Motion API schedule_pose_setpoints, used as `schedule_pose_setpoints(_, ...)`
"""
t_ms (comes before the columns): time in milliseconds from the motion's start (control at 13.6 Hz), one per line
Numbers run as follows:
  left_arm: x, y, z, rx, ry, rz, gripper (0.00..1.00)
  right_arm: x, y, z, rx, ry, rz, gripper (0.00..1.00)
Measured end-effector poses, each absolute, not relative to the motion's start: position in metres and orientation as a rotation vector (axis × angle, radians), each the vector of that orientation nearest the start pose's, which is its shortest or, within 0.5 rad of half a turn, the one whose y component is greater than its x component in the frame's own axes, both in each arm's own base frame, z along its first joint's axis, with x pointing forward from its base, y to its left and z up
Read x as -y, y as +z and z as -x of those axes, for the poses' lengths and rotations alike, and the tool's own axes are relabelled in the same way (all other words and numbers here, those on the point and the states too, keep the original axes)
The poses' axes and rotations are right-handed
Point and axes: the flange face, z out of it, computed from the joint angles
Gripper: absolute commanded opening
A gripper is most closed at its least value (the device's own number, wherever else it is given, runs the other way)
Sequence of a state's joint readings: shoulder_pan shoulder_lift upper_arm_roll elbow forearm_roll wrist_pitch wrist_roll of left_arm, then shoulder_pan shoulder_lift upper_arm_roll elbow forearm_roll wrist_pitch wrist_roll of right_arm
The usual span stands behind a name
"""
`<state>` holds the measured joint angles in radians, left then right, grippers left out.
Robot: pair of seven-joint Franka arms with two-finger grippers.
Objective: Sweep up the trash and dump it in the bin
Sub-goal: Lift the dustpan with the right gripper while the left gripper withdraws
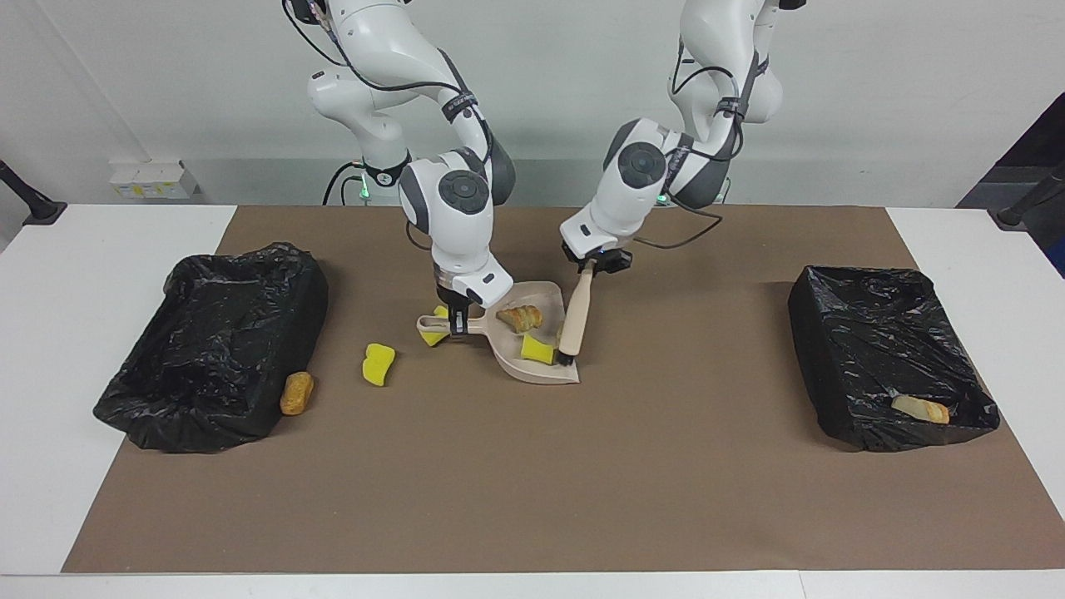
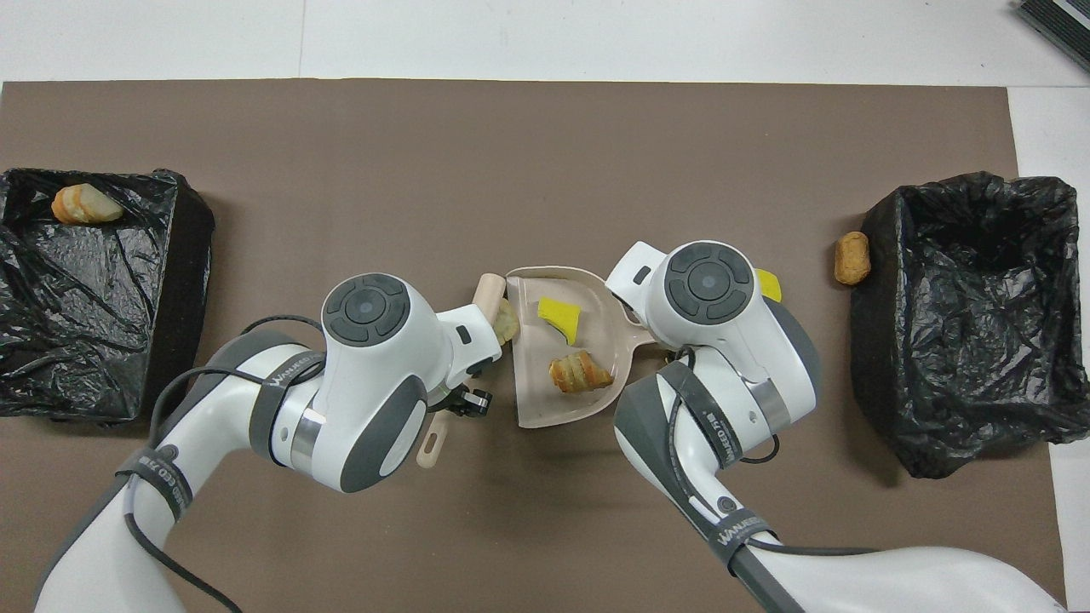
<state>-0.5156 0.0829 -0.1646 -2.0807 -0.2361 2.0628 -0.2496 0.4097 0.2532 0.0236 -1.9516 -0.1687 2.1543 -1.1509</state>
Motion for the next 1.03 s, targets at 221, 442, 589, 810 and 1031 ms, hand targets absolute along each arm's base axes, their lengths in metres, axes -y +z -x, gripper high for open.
schedule_pose_setpoints(221, 0.348, 0.418, -0.42, -0.454, 0.245, 3.269, 0.0, -0.248, 0.346, -0.547, -2.263, -0.142, -2.018, 0.0)
schedule_pose_setpoints(442, 0.318, 0.45, -0.415, -0.403, 0.309, 3.254, 0.0, -0.247, 0.345, -0.547, -2.262, -0.144, -2.02, 0.0)
schedule_pose_setpoints(589, 0.306, 0.454, -0.405, -0.318, 0.424, 3.216, 0.0, -0.246, 0.344, -0.547, -2.26, -0.145, -2.024, 0.0)
schedule_pose_setpoints(810, 0.308, 0.452, -0.378, -0.112, 0.5, 3.159, 0.0, -0.237, 0.343, -0.552, -2.243, -0.138, -2.074, 0.0)
schedule_pose_setpoints(1031, 0.324, 0.436, -0.325, -0.037, 0.453, 3.128, 0.0, -0.224, 0.345, -0.562, -2.203, -0.07, -2.193, 0.0)
